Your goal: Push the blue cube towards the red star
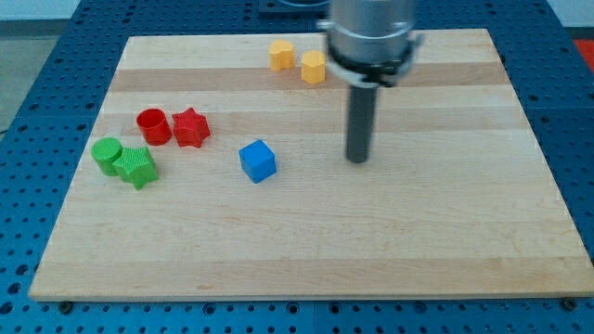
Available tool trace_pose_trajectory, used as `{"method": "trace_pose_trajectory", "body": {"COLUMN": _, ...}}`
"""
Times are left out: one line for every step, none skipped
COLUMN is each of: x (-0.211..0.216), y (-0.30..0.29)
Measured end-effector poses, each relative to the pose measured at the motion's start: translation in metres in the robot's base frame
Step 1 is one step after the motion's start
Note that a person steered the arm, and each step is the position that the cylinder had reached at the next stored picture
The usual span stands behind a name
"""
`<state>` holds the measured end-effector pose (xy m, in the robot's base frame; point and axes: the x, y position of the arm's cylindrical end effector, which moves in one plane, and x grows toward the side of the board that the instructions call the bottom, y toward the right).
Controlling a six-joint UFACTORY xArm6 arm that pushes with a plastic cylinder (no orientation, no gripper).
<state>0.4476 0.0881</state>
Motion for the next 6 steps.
{"method": "trace_pose_trajectory", "body": {"x": 0.028, "y": -0.027}}
{"method": "trace_pose_trajectory", "body": {"x": 0.03, "y": -0.111}}
{"method": "trace_pose_trajectory", "body": {"x": 0.022, "y": -0.191}}
{"method": "trace_pose_trajectory", "body": {"x": 0.011, "y": -0.18}}
{"method": "trace_pose_trajectory", "body": {"x": -0.018, "y": -0.068}}
{"method": "trace_pose_trajectory", "body": {"x": -0.074, "y": 0.032}}
